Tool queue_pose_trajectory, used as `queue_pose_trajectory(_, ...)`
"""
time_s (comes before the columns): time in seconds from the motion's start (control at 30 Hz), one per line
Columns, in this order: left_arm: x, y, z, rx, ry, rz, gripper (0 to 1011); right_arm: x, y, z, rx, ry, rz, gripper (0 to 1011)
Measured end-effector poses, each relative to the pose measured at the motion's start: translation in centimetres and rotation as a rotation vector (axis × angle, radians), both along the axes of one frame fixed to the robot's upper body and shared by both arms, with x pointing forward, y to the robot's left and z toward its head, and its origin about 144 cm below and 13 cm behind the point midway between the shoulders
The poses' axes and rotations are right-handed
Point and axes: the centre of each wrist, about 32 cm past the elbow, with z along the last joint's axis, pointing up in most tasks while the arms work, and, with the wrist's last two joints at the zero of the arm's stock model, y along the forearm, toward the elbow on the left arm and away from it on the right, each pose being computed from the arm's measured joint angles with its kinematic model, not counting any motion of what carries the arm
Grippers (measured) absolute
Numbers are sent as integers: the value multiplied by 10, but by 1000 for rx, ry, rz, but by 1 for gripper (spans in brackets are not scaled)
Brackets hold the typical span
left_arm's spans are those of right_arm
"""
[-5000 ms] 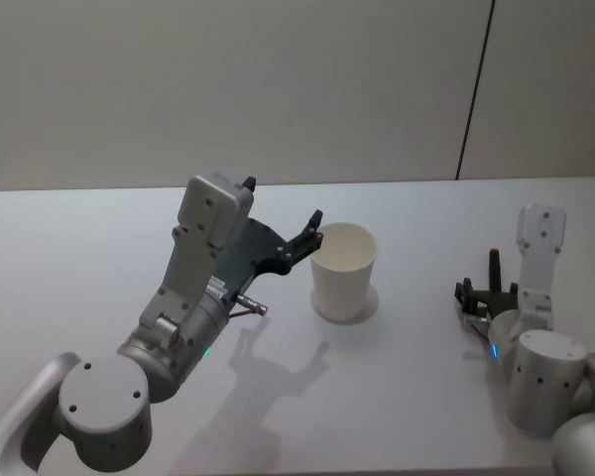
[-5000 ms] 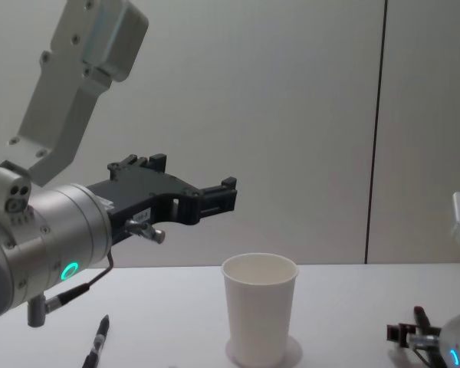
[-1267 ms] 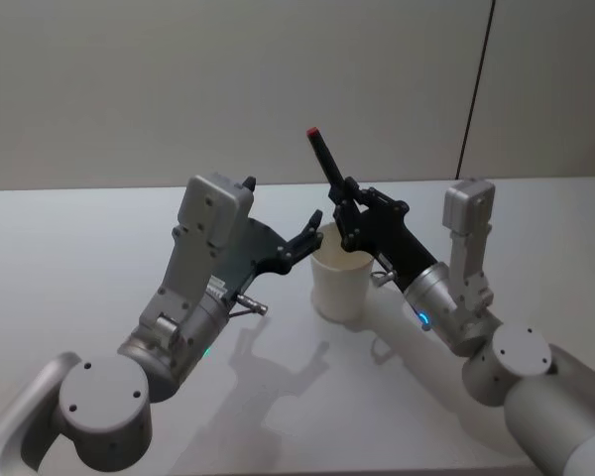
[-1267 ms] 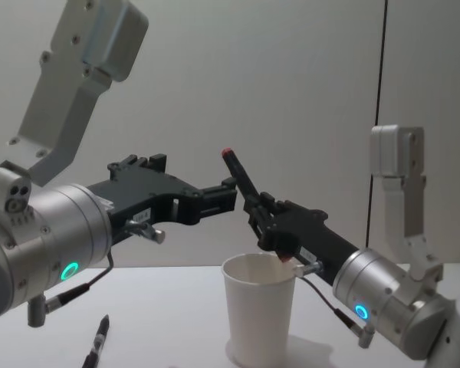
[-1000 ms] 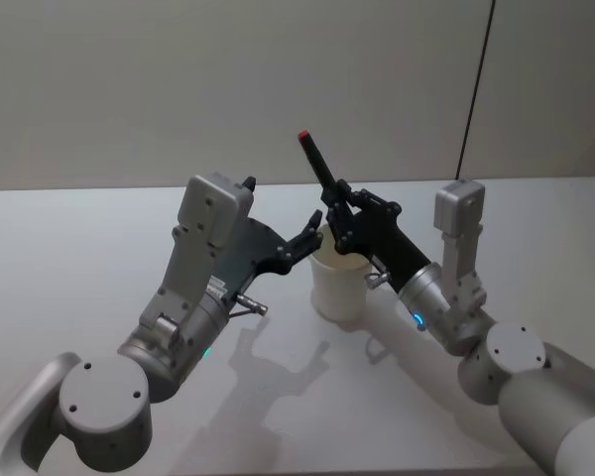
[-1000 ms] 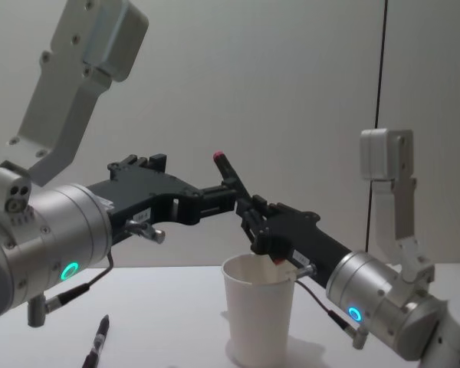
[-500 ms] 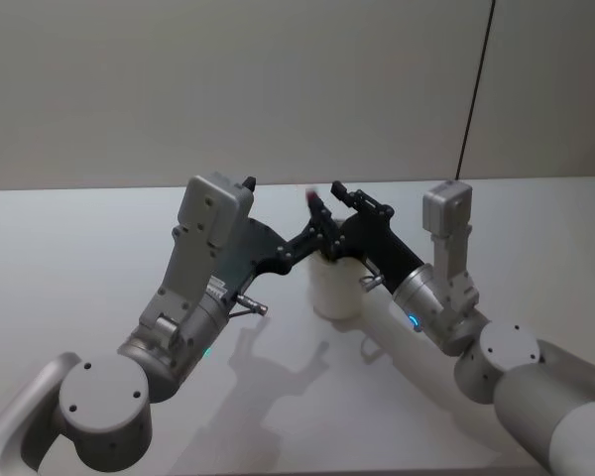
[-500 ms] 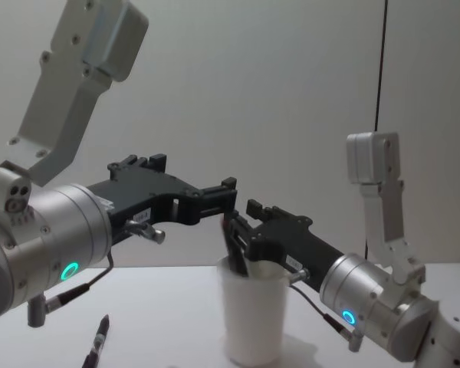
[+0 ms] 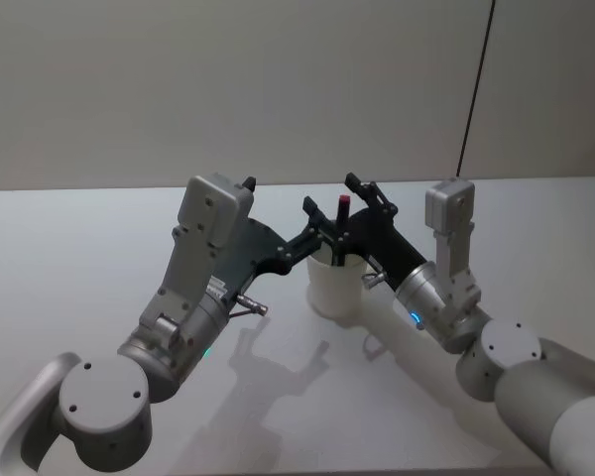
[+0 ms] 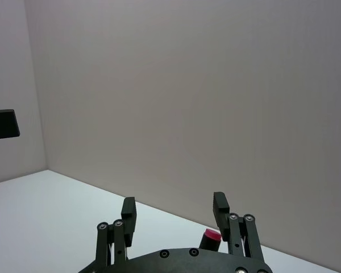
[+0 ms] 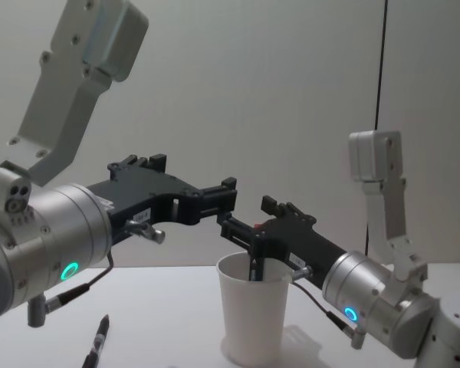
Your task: Place the pen into the pen holder.
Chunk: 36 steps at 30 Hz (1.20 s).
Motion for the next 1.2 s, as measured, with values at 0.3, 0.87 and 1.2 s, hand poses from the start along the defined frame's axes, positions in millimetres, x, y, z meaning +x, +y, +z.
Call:
queue_pose_trajectory(0.3, 0, 0, 0, 0, 0, 0, 1004, 1, -1, 1, 10, -2, -7, 1001)
queue_pose_trajectory(0.87, 0, 0, 0, 0, 0, 0, 1004, 8, 3, 15, 92, -20, -64, 1001)
queue_pose_trajectory(1.2, 0, 0, 0, 0, 0, 0, 1004, 3, 2, 40, 129, 7, -113, 1001)
